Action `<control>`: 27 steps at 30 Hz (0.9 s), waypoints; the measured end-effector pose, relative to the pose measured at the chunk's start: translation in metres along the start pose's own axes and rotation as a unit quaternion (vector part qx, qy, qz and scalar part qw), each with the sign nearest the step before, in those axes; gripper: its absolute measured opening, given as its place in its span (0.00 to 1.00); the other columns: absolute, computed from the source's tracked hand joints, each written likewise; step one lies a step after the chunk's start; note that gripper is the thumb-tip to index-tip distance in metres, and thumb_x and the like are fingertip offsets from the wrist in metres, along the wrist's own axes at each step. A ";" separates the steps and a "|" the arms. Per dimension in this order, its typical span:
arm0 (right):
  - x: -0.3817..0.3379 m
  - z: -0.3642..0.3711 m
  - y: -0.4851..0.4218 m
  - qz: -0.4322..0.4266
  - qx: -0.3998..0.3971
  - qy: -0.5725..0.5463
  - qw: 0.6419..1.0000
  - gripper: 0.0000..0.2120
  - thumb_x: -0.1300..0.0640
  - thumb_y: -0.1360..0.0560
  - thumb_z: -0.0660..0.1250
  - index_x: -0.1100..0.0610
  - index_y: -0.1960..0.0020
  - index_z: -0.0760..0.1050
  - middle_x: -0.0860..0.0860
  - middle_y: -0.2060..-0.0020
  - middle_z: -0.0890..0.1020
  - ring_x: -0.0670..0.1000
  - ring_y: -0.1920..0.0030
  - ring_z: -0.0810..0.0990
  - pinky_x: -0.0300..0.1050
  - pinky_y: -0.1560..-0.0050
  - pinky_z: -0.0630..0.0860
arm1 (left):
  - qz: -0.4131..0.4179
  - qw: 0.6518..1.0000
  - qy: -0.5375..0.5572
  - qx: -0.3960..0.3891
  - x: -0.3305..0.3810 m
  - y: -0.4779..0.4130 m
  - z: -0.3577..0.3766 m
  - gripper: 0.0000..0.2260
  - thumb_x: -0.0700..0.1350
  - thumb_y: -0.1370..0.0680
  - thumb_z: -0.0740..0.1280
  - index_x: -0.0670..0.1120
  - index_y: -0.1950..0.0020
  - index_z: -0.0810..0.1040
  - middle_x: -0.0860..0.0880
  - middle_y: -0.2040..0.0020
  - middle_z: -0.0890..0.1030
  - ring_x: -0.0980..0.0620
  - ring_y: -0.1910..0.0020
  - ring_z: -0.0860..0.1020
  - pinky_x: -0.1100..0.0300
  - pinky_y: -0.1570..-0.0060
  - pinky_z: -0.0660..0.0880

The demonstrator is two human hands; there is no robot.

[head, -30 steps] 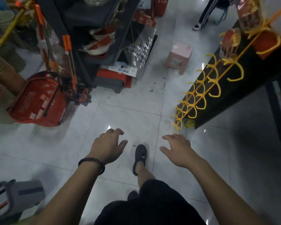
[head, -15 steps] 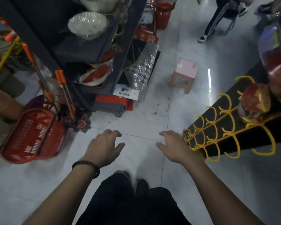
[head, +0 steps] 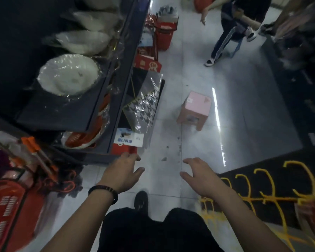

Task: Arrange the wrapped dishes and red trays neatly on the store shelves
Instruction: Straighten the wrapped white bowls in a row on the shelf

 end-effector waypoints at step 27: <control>0.025 -0.360 -0.465 -0.038 -0.004 -0.011 0.999 0.26 0.49 0.18 0.66 0.52 0.22 0.68 0.56 0.26 0.71 0.58 0.28 0.72 0.54 0.29 0.72 | -0.049 0.998 0.037 0.034 0.135 -0.470 -0.218 0.18 0.60 0.18 0.66 0.55 0.30 0.76 0.51 0.33 0.77 0.49 0.38 0.79 0.49 0.38 0.78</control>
Point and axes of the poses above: each hand's wrist, its own y-axis away from the middle knuckle, its own z-axis out of the palm, x = y × z, the point moved 2 cm from there along -y, towards the middle knuckle
